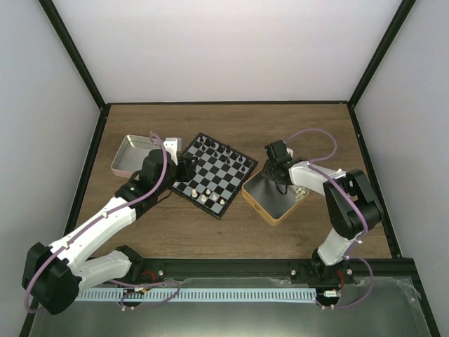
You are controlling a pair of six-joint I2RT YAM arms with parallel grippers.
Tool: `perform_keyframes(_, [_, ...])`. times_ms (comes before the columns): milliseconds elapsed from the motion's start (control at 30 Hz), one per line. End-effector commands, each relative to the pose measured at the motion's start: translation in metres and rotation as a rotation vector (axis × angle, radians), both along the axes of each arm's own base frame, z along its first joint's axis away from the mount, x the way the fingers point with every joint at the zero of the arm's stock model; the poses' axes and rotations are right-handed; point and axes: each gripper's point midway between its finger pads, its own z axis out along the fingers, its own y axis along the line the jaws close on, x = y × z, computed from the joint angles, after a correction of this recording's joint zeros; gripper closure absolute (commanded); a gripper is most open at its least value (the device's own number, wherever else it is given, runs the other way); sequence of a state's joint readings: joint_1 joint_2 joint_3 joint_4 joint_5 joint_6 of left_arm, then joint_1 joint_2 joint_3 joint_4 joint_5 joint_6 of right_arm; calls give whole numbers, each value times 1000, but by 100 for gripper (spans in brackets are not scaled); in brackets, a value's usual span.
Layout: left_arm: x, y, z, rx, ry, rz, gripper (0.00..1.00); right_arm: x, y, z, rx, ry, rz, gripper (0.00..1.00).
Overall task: Set up the chess pieces on the board
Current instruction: Pick up the chess piece from the storage box.
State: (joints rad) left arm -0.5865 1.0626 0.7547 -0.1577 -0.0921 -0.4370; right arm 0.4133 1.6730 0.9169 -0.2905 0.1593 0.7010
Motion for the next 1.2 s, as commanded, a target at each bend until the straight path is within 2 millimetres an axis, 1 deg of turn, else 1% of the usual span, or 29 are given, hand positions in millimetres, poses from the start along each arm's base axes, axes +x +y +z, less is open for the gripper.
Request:
perform_keyframes(0, [2,0,-1,2,-14,-3,45,19,-8,10,-18,-57,-69,65])
perform_keyframes(67, [3,0,-2,4,-13,-4,44,20,-10,7,-26,-56,-81,69])
perform_keyframes(200, [3,-1,-3,4,-11,-5,44,21,-12,1,-41,-48,-90,72])
perform_keyframes(433, [3,-1,-2,2,-10,-6,44,24,-9,-8,-45,-31,-77,72])
perform_keyframes(500, [2,-1,-3,2,-10,-5,44,24,-8,-8,-41,-30,-75,75])
perform_keyframes(600, [2,-1,-3,2,-10,-5,44,21,-6,-10,-30,-21,-66,84])
perform_keyframes(700, [3,-1,-3,-1,-9,-4,44,17,-6,-6,-16,-29,-67,88])
perform_keyframes(833, [2,-5,-4,-11,-3,-24,43,13,-7,8,18,-60,-85,88])
perform_keyframes(933, [-1,-13,-3,-27,-2,-69,40,8,-4,26,81,-98,-97,87])
perform_keyframes(1067, [-6,-27,-2,-72,1,-146,37,0,8,58,219,-150,-97,87])
perform_keyframes(1167, [-9,-38,0,-138,6,-182,36,-8,26,87,376,-177,-70,87])
